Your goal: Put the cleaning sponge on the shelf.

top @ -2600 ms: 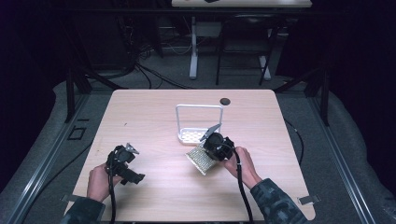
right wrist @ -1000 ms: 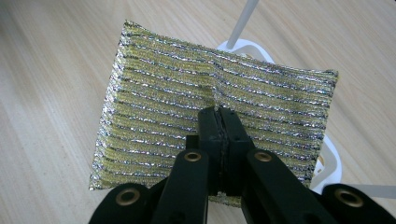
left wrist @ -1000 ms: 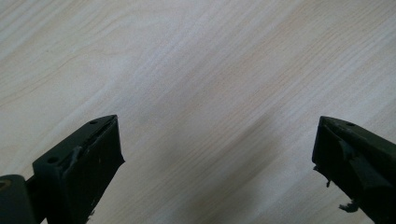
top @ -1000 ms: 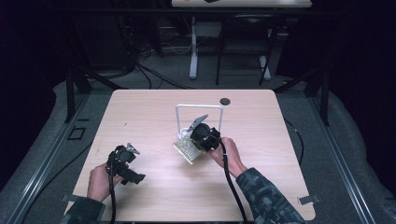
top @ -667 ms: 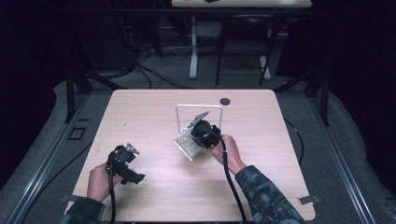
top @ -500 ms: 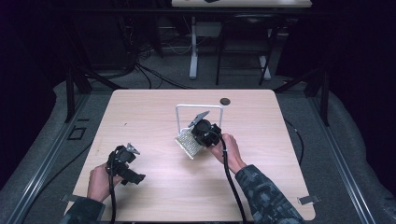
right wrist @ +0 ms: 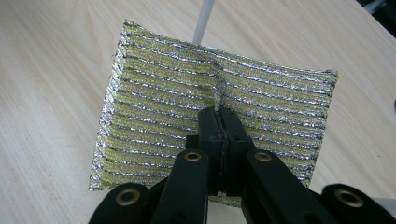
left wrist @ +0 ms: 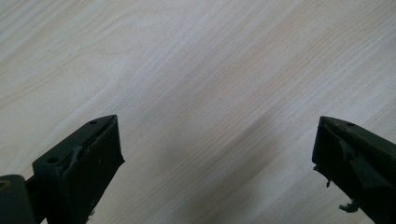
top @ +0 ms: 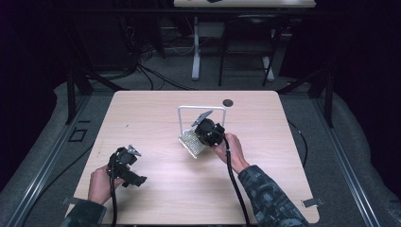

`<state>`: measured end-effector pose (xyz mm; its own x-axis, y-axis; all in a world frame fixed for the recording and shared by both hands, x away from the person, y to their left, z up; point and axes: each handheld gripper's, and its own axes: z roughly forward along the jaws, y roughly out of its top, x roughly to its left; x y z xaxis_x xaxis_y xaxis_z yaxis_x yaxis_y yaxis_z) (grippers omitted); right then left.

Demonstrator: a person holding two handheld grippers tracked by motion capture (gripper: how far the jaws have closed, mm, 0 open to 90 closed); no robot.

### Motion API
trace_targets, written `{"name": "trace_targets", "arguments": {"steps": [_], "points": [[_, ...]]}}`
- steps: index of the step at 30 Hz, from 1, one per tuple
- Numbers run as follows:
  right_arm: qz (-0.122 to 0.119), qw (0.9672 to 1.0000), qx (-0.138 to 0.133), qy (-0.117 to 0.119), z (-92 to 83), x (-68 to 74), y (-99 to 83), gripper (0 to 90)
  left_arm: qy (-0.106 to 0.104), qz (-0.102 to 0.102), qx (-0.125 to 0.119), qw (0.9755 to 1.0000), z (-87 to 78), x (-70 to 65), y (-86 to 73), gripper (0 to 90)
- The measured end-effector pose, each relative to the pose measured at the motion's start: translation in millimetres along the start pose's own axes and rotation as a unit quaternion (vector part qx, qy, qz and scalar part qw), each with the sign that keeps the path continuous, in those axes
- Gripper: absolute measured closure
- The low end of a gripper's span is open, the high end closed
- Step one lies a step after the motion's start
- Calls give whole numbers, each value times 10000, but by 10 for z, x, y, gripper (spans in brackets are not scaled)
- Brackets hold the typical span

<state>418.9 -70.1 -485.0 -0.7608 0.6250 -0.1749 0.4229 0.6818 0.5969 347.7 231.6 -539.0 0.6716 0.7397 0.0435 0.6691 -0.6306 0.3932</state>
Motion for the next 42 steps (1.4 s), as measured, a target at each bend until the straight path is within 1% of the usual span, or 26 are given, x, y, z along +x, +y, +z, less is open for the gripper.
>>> {"name": "trace_targets", "arguments": {"steps": [7,8,17,18,22,23,28,30,31,42], "points": [[11,10000,-3,-76,22,-40,1,898,4,4,-7,10000,-3,1,-1,16],[45,10000,8,-74,20,-40,1,898,3,2,-8,10000,-4,1,-1,16],[33,9997,-48,-231,9,-70,0,898,3,7,1,10000,-6,-4,0,16],[42,9997,-90,-242,15,-83,-5,898,3,9,1,10000,-5,-5,0,16],[51,9996,-45,-287,31,-91,-6,898,1,26,-3,10000,-5,-9,1,16],[30,9994,-63,-329,51,-95,-7,898,6,18,2,10000,-8,-8,-1,16],[31,9993,-41,-367,83,-101,-5,897,7,25,-7,10000,-2,-14,2,16],[-3,9990,-21,-443,98,-101,-2,897,4,27,-3,10000,0,-15,4,16],[23,9990,-33,-454,120,-103,-1,896,-1,26,-2,10000,0,-13,5,17],[6,9989,10,-461,242,-95,18,895,-8,17,2,10000,2,-11,7,16]]}}
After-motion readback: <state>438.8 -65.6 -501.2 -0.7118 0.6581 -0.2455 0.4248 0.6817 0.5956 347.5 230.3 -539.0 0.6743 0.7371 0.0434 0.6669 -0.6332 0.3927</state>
